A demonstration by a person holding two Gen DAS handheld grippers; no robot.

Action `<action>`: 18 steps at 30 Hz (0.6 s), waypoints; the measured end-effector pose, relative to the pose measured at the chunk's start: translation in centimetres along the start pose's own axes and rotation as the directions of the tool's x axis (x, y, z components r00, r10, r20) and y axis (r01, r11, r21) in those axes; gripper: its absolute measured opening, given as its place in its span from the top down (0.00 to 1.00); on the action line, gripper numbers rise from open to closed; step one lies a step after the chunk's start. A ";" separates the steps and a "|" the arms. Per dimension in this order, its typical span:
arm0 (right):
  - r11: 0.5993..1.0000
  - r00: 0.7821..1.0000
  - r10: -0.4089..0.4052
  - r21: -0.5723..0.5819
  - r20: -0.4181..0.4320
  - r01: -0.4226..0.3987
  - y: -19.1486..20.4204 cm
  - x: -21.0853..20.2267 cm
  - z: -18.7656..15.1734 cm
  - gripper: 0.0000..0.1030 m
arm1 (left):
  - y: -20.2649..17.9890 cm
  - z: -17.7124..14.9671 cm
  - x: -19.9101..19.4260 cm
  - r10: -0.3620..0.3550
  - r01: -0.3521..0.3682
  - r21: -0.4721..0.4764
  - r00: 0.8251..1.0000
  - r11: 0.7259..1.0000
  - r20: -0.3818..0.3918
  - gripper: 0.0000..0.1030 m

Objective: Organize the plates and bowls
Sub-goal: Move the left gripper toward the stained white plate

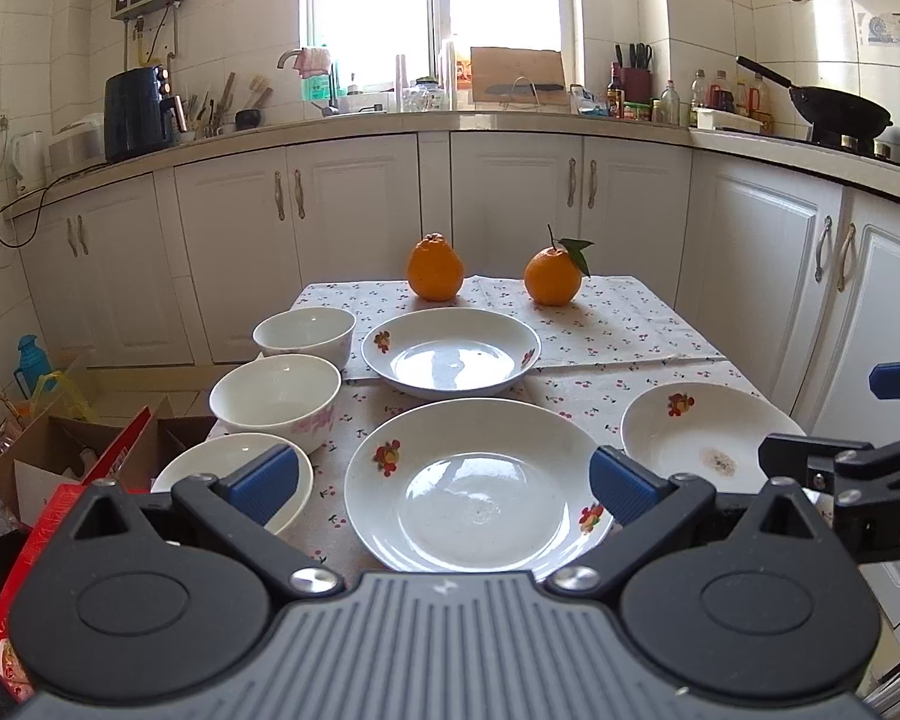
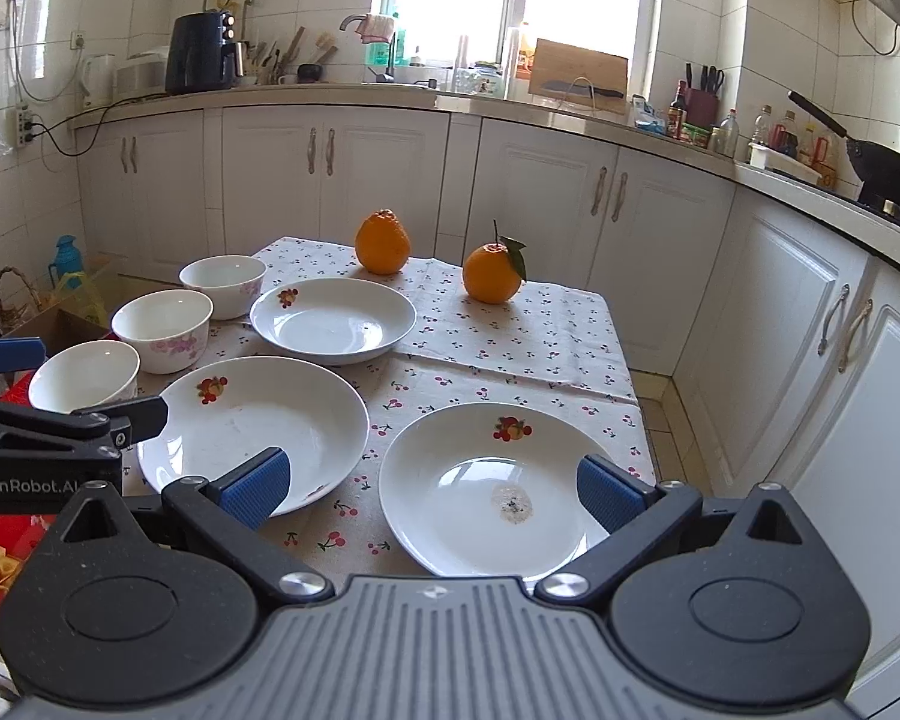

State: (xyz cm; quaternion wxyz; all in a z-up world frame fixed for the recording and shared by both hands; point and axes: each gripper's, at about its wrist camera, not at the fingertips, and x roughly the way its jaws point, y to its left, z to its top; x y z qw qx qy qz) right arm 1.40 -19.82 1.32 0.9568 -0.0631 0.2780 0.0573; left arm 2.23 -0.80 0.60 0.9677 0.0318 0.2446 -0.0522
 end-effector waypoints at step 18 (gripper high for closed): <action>0.997 0.987 0.046 -0.053 -0.154 -0.055 -6.1 4.1 -4.3 0.00 | -0.4 1.2 5.0 -0.092 0.096 0.029 0.989 0.995 -0.114 0.01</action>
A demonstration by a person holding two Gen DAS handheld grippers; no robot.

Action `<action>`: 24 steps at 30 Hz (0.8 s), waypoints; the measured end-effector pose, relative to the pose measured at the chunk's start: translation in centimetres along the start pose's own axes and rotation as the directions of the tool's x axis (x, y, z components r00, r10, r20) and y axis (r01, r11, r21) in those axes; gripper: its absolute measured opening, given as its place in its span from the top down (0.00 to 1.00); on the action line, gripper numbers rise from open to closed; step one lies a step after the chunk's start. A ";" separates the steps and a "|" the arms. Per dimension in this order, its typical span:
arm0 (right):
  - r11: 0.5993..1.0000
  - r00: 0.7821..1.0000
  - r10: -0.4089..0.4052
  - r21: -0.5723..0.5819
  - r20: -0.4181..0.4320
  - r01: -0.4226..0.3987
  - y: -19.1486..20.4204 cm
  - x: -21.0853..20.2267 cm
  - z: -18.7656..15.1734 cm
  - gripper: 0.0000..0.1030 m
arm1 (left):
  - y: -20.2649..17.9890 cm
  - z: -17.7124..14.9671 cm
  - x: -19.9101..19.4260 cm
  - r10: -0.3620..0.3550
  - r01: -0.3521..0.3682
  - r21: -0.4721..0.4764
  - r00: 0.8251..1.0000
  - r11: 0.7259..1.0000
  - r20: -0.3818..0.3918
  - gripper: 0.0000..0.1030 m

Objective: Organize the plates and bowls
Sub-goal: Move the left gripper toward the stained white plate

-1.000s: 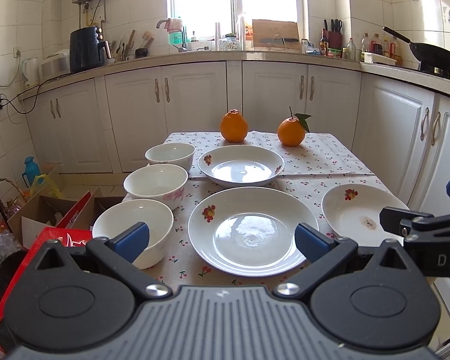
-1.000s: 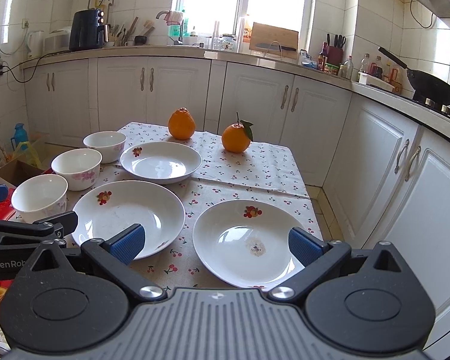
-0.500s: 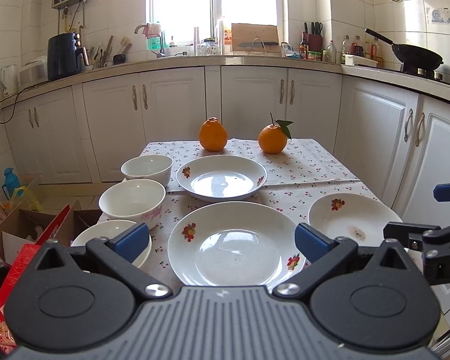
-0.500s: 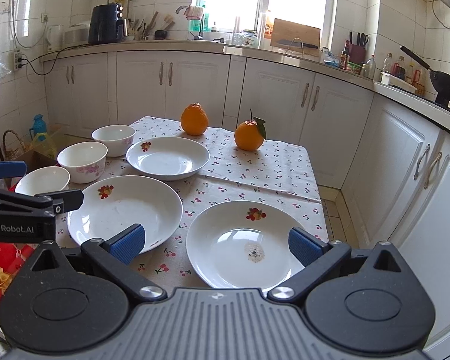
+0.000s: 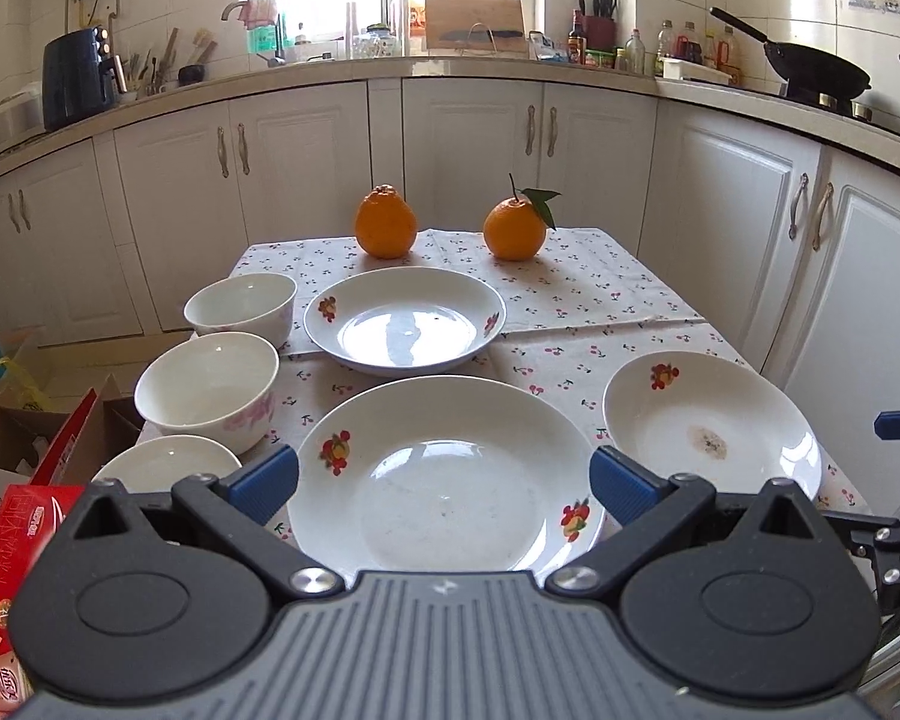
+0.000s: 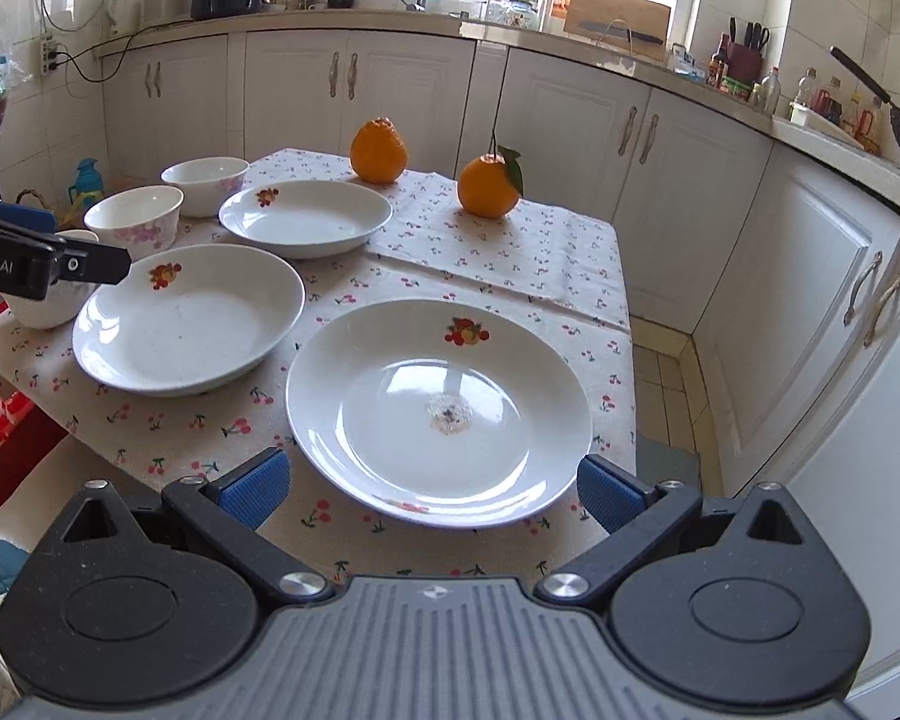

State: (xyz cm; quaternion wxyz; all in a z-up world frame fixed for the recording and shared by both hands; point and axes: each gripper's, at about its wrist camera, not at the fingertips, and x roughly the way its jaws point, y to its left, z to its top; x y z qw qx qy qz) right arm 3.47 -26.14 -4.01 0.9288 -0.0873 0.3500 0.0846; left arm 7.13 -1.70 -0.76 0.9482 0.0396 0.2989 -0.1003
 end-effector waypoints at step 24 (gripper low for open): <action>0.988 0.980 0.155 0.035 -0.127 -0.152 -3.5 7.6 -1.8 0.00 | -2.8 2.2 6.3 -0.181 0.190 0.054 0.974 0.980 -0.138 0.01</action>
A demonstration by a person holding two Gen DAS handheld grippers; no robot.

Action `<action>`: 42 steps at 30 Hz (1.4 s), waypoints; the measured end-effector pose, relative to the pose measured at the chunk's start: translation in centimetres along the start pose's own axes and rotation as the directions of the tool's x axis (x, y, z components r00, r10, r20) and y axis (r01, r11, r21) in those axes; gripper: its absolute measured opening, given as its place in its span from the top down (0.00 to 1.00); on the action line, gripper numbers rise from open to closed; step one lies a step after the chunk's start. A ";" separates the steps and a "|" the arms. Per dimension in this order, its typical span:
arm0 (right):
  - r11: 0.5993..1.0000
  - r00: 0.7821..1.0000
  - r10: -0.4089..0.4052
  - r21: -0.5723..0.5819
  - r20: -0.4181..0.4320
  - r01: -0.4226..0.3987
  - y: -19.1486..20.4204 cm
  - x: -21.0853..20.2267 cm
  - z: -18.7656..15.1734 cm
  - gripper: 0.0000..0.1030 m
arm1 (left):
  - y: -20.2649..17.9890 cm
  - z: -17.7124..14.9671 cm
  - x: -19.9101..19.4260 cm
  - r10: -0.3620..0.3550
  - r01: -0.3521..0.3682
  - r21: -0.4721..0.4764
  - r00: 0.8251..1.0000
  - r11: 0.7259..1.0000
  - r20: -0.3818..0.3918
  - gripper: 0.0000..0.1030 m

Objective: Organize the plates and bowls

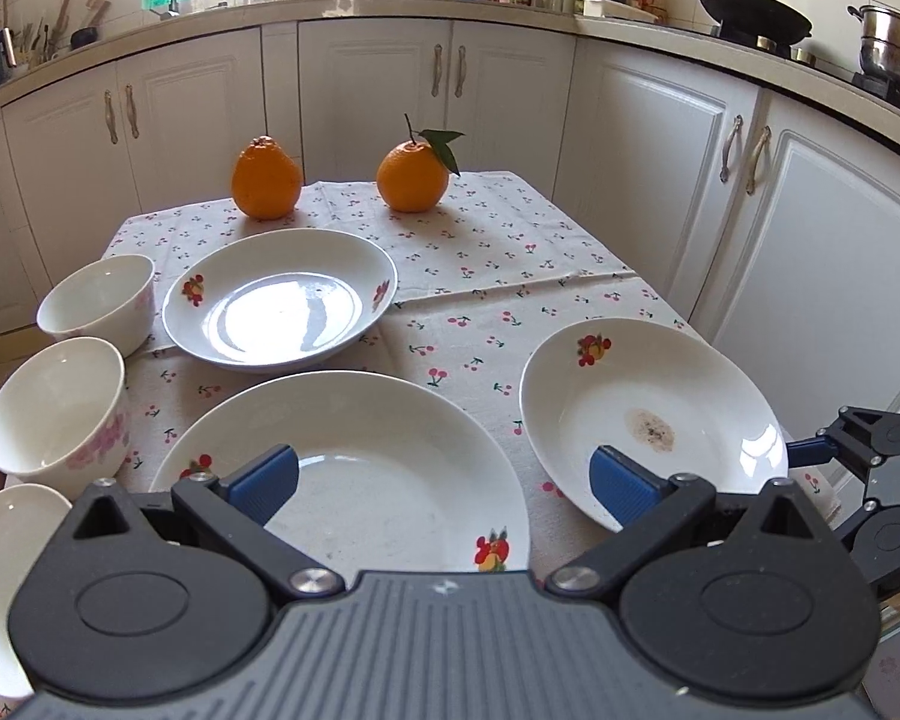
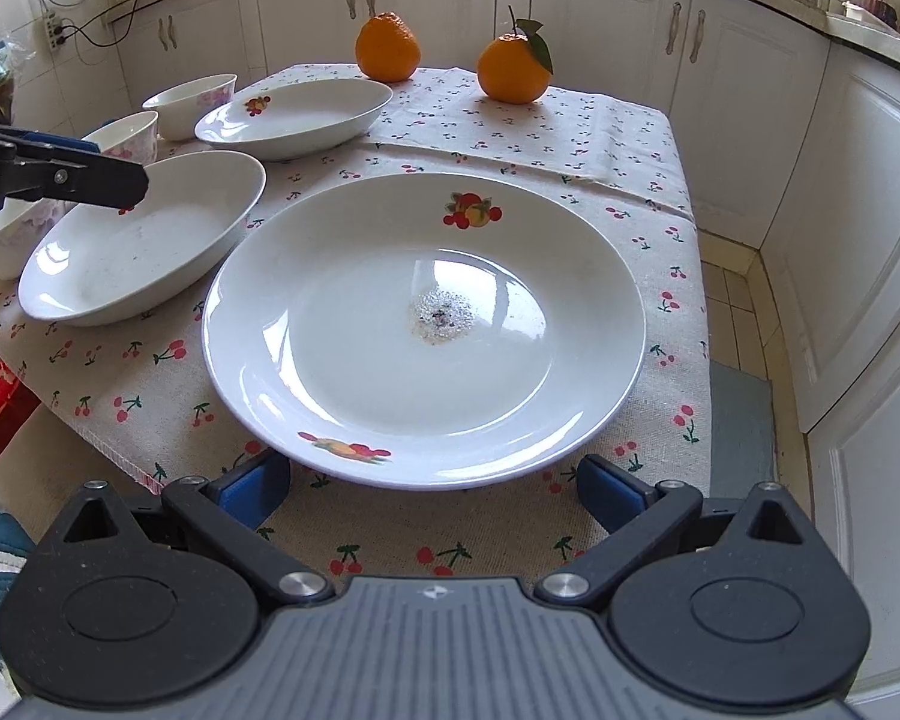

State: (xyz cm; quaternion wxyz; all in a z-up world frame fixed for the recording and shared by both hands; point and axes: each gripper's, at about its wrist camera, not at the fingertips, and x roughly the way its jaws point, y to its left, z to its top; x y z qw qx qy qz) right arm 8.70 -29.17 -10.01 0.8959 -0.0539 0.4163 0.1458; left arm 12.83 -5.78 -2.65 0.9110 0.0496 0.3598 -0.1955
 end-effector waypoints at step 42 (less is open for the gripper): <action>0.982 0.977 0.143 -0.147 0.158 -0.119 -2.7 0.4 -1.4 0.00 | -5.7 7.1 15.1 -0.226 0.336 0.213 0.882 0.918 -0.414 0.31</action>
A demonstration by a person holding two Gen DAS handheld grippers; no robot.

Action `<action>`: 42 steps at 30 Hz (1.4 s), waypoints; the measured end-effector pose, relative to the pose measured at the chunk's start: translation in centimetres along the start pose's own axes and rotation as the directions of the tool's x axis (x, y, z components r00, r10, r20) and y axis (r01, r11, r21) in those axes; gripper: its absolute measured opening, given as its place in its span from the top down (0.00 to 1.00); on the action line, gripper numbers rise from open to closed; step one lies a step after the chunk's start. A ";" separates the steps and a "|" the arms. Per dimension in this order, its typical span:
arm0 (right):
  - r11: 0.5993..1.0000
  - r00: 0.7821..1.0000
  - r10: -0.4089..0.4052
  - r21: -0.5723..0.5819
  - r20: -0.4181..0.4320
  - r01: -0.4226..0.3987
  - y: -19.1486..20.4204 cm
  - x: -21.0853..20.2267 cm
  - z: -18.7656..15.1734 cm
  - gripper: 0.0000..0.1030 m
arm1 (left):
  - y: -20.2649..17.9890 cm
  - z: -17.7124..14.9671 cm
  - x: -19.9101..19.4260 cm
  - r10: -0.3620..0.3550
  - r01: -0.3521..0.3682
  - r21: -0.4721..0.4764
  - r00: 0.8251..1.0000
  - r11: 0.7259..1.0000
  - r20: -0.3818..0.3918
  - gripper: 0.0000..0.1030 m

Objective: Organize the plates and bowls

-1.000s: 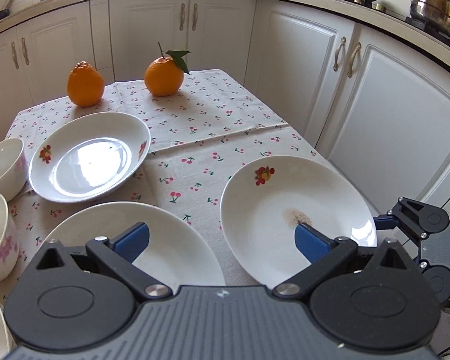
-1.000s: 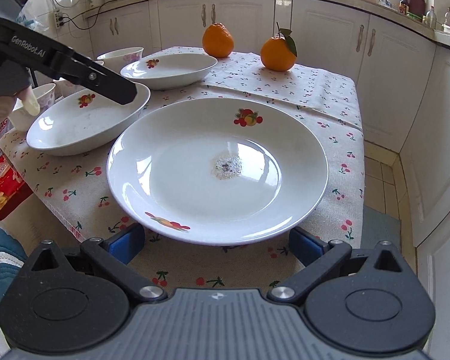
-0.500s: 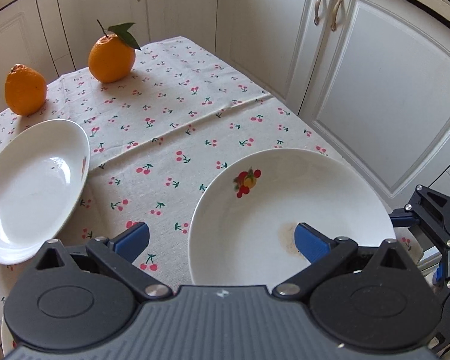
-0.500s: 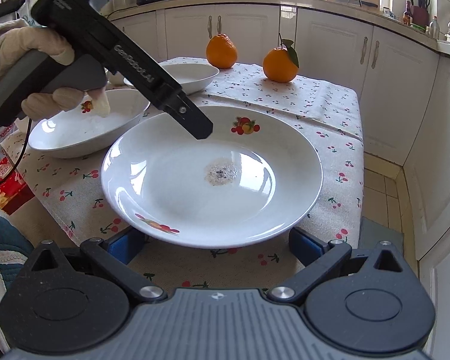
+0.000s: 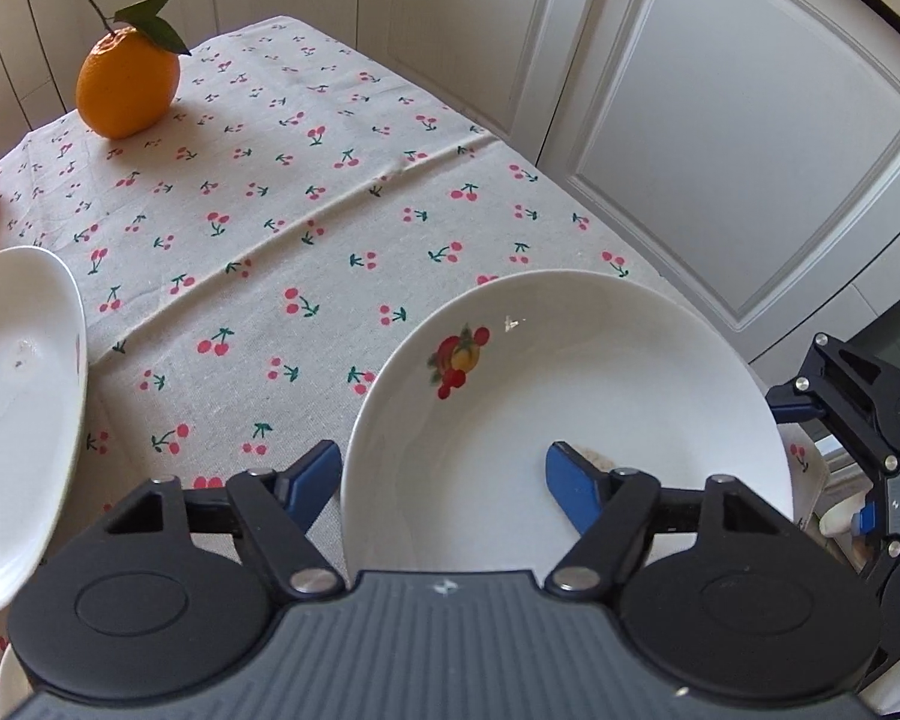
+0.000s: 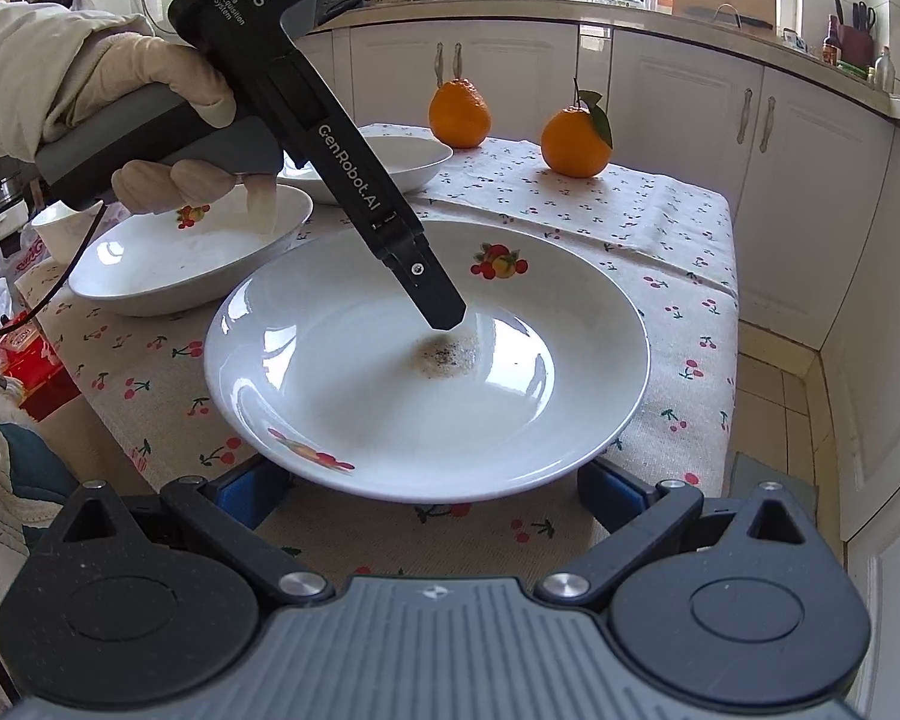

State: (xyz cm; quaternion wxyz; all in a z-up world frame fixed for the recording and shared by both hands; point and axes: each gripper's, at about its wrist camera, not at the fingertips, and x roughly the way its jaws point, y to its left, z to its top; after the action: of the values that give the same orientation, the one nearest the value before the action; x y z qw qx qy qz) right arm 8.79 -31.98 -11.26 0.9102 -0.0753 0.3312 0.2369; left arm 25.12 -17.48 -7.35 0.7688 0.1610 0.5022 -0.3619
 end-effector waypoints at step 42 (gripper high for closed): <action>0.997 0.999 -0.016 -0.076 -0.045 0.013 -3.0 2.2 4.4 0.00 | 2.7 4.8 0.2 -0.054 0.054 0.080 0.999 0.995 -0.004 0.45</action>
State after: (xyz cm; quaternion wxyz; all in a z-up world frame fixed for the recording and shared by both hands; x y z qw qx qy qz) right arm 14.25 -32.47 -9.36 0.9007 -0.1175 0.3420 0.2408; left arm 30.25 -18.66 -5.75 0.7510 0.1783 0.4923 -0.4022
